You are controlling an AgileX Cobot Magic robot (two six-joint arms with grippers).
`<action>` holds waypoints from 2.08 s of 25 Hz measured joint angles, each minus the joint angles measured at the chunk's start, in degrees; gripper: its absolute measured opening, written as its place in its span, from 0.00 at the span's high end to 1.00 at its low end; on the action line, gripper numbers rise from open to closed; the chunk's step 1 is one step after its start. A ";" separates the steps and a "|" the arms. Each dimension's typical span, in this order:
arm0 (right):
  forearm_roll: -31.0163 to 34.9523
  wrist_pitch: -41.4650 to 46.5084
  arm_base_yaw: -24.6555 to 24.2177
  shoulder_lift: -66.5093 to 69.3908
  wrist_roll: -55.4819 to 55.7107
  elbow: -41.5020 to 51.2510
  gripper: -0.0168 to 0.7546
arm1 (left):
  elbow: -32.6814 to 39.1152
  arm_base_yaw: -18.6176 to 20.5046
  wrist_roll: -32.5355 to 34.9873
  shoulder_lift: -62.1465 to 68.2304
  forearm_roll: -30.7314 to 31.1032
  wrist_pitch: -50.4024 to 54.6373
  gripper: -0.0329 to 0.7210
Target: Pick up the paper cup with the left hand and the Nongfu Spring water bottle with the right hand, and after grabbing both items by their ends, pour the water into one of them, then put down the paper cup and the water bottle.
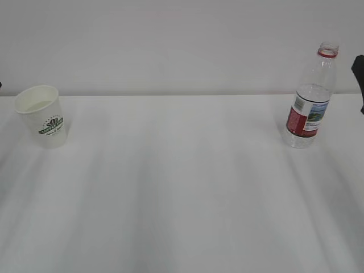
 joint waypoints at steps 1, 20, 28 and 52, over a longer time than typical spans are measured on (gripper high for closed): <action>0.00 0.90 0.00 -1.06 0.00 0.10 0.22 | 0.00 0.00 0.00 -1.50 0.00 1.21 0.17; -0.60 23.69 0.00 -22.54 0.21 0.26 0.22 | 0.48 0.00 0.00 -29.91 0.71 31.66 0.17; -4.26 35.76 0.00 -32.17 1.47 0.30 0.22 | 0.48 0.00 0.00 -39.16 0.72 41.87 0.18; -7.36 66.78 0.00 -55.03 6.20 0.52 0.25 | -6.47 0.00 0.83 -60.53 2.49 77.63 0.20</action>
